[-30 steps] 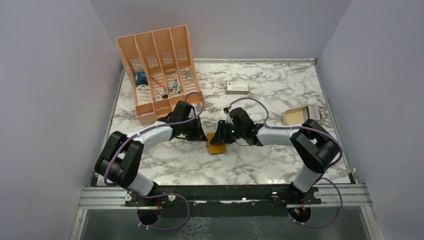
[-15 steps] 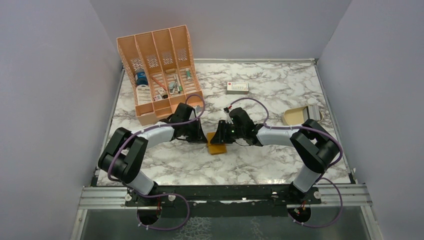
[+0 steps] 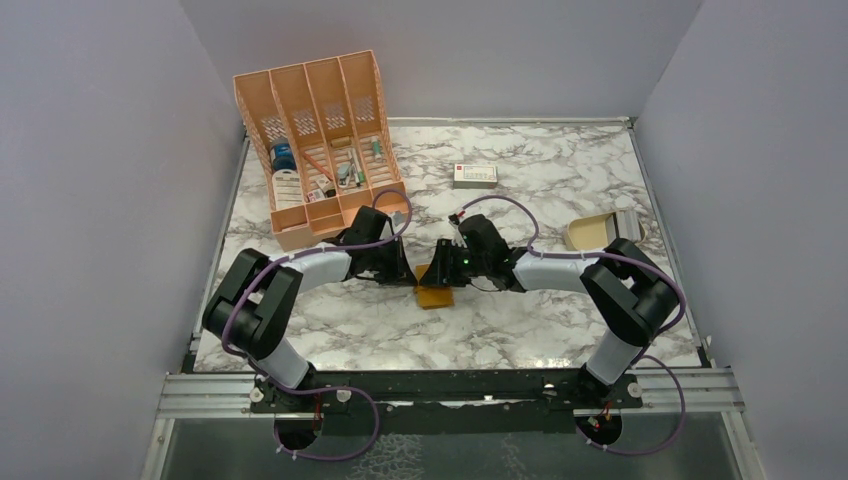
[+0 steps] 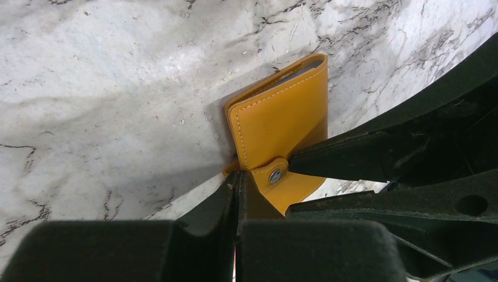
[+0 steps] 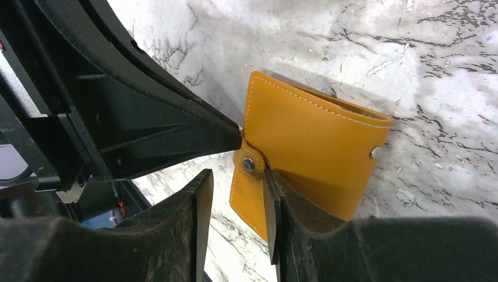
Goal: Put the credit cards into the card holder
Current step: Close the card holder at the center of the board.
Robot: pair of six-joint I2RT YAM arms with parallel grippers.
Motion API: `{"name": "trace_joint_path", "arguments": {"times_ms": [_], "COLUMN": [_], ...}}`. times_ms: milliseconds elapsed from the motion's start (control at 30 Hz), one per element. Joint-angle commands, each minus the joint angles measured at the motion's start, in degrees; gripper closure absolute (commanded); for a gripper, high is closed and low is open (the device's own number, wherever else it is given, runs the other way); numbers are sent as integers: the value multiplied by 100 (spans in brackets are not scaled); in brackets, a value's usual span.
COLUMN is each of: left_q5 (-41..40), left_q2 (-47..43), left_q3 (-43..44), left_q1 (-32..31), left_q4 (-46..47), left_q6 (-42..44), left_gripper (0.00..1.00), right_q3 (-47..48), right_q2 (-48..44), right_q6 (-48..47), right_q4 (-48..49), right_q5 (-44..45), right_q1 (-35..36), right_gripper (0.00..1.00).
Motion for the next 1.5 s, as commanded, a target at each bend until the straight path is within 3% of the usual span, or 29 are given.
{"name": "trace_joint_path", "arguments": {"times_ms": [0, 300, 567, 1133, 1467], "left_q5": [-63, -243, -300, -330, -347], "left_q2": [130, 142, 175, 179, 200], "left_q3": [-87, -93, -84, -91, -93], "left_q1": [-20, -29, -31, -47, -64], "left_q4": [145, 43, -13, -18, -10], "left_q6": [-7, -8, 12, -24, -27], "left_gripper": [100, 100, 100, 100, 100], "right_q3": [112, 356, 550, 240, 314], "right_q2": [170, 252, 376, 366, 550], "right_q6": [275, 1194, 1069, 981, 928], "right_q4": [-78, -639, -1243, 334, 334], "right_q5": [126, 445, 874, -132, -224], "right_q1": [9, 9, 9, 29, 26], "right_gripper": [62, 62, 63, 72, 75]}}
